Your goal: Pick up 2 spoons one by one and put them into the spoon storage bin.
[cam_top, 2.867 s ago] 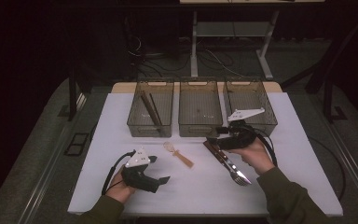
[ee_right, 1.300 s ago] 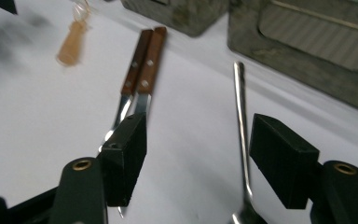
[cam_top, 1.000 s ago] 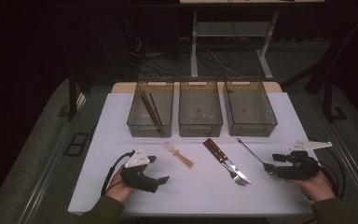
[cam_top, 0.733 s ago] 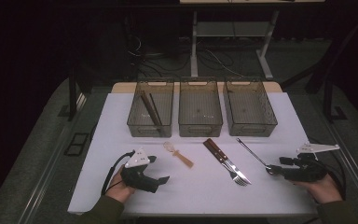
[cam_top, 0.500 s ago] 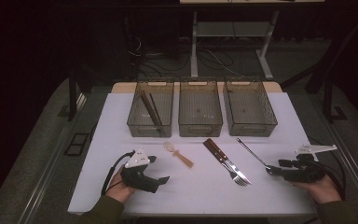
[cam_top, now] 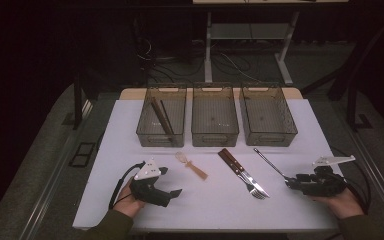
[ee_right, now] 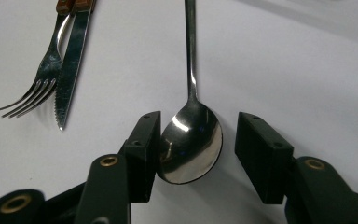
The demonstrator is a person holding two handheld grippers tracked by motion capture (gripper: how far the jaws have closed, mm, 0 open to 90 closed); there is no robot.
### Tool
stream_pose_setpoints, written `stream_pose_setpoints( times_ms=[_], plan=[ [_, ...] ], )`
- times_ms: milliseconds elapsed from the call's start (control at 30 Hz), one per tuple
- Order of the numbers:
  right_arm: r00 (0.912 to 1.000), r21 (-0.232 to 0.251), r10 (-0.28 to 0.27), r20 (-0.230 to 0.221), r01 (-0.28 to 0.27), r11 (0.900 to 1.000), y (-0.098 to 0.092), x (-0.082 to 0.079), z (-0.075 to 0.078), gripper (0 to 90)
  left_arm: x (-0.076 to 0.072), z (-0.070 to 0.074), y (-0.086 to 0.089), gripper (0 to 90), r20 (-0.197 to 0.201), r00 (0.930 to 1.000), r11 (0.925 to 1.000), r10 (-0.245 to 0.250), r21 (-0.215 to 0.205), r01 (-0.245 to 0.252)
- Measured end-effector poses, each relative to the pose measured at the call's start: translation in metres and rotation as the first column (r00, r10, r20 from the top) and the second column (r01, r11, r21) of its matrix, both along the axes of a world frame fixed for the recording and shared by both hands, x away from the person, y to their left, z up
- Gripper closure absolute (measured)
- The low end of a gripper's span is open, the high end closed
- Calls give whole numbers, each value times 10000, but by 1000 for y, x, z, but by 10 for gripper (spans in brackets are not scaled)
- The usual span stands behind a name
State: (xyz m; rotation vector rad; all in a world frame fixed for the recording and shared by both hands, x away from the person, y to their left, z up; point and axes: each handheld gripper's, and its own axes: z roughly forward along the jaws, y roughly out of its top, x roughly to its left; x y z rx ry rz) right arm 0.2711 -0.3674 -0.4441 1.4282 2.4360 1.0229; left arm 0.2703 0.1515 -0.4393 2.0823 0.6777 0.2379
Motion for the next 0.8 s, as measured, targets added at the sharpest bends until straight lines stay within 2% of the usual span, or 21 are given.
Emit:
stream_pose_setpoints(
  times_ms=[400, 567, 700, 800],
  plan=[
    [9995, -642, 263, 199, -249, 9976, 7, -2, 1, 573, 0, -1, -1, 103, -17, 10000, 10000, -3, -1, 3],
    [9988, -979, 318, 368, -281, 9948, 10, -3, 1, 633, 0, -1, -1, 103, -24, 10000, 10000, -5, 6, 5],
    [9990, -1048, 274, 358, -236, 9942, 10, -3, 2, 686, 0, -1, -1, 103, -22, 10000, 10000, -31, 11, 31],
    [9993, -899, 264, 259, -240, 9957, 9, -2, 2, 724, 0, -1, -1, 103, -20, 10000, 10000, -36, 18, 36]
  ],
)
